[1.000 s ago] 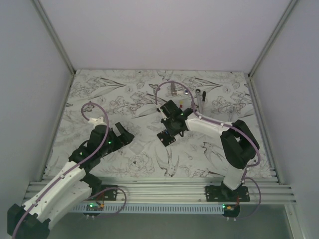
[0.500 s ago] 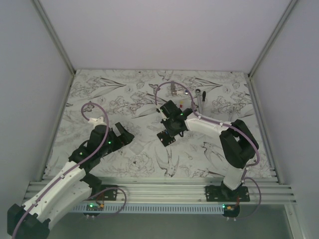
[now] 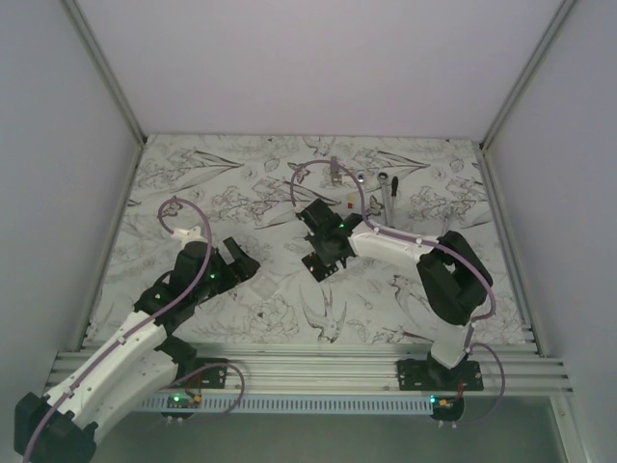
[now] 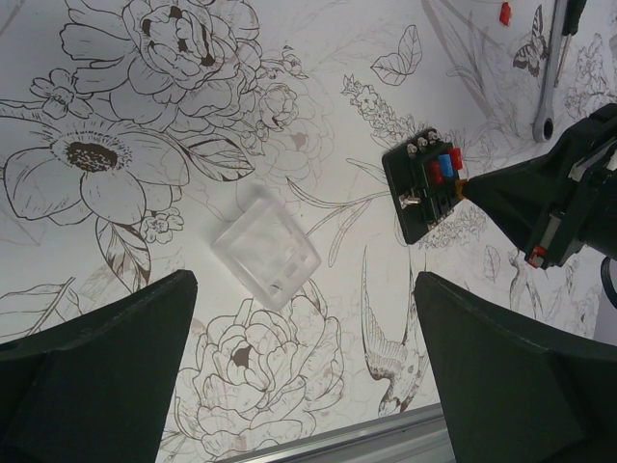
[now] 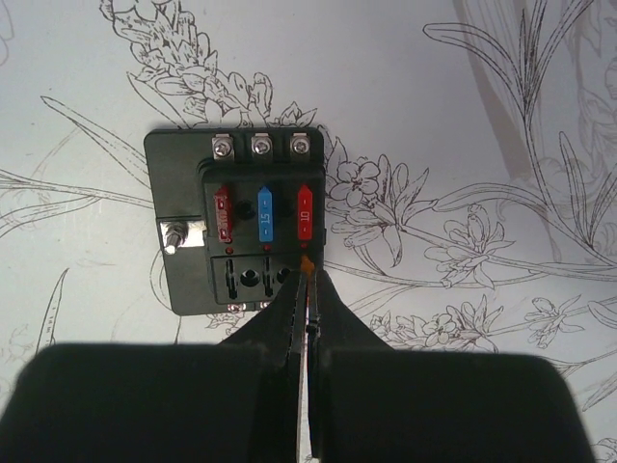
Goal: Snap on the fuse box
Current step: Install the fuse at the fuse box base.
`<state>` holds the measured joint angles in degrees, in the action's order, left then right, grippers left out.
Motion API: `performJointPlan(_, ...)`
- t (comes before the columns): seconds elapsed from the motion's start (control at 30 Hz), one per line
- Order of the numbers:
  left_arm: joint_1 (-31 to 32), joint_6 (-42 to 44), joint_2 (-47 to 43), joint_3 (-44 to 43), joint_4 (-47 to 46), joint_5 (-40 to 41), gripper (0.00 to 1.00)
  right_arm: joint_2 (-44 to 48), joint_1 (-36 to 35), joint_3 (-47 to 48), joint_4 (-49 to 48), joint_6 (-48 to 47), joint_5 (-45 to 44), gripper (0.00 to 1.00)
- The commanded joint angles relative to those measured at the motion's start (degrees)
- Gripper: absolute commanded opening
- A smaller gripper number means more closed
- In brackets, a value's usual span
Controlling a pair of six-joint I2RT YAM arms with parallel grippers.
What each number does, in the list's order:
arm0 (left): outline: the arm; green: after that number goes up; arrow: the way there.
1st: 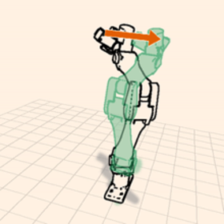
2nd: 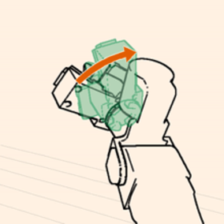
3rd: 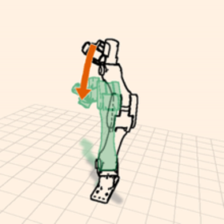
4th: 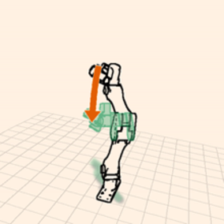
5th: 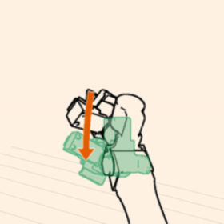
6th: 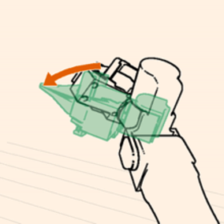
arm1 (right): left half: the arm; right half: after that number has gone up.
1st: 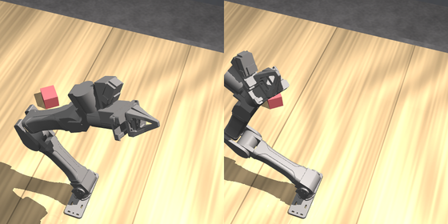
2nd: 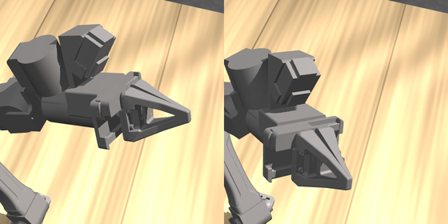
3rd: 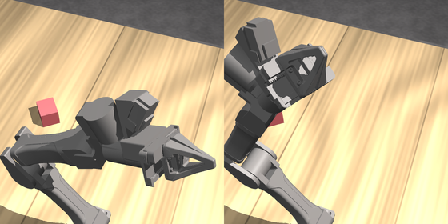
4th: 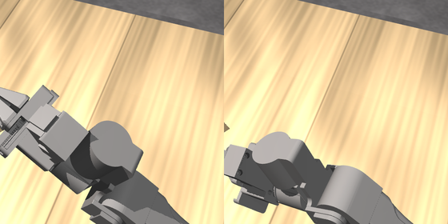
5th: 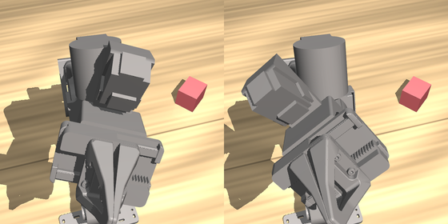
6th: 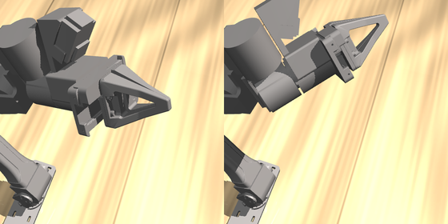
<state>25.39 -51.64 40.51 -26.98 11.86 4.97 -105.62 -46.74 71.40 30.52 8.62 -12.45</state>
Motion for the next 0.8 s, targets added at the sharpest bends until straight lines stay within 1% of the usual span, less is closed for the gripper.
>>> performJointPlan(0.0, -0.5, 0.0, 0.2, -0.3, 0.3, -0.2, 1.00, -5.6, -0.3, -5.5, 1.9, 2.2, -0.4, 0.00)
performJointPlan(0.13, -0.5, 0.0, 0.0, -0.2, 0.3, -0.4, 1.00, -5.1, 1.1, -9.2, 0.8, 3.0, 0.0, 0.00)
performJointPlan(0.43, -0.5, 0.0, -0.5, 0.1, 0.3, -0.5, 1.00, -4.6, 2.8, -12.9, 0.4, 3.7, 8.2, 0.00)
performJointPlan(0.53, -0.5, -0.2, -0.6, 0.2, 0.3, -0.5, 1.00, -5.9, 2.9, -11.1, 1.6, 3.4, 8.6, 0.00)
performJointPlan(0.77, -0.5, -0.4, -0.9, 0.3, 0.3, -0.6, 1.00, -10.3, 2.8, -3.8, 4.8, 2.4, 6.1, 0.00)
